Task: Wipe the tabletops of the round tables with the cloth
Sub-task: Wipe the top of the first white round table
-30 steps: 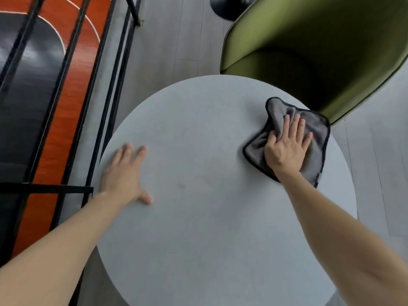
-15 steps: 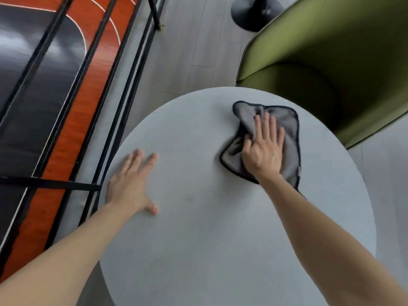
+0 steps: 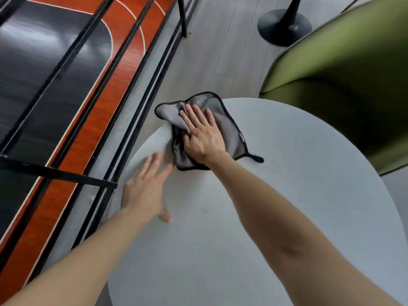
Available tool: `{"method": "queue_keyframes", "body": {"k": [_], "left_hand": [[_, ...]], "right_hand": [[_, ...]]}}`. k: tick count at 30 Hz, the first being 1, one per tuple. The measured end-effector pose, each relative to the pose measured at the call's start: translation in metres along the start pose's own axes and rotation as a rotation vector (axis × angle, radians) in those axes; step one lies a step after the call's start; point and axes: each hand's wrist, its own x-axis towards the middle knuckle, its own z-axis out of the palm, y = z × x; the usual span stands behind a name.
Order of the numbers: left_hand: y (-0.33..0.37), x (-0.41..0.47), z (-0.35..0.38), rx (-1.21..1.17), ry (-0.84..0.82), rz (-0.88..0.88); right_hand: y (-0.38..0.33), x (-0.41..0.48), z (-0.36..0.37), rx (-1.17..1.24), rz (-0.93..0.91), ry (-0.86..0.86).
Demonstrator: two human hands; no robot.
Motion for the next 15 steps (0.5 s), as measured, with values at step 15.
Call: {"method": "queue_keyframes", "body": {"k": [15], "left_hand": [[0.004,-0.004,-0.002,-0.059,0.02,0.026]], "right_hand": [[0.113,-0.052,-0.014,-0.004,0.569,0.108]]}}
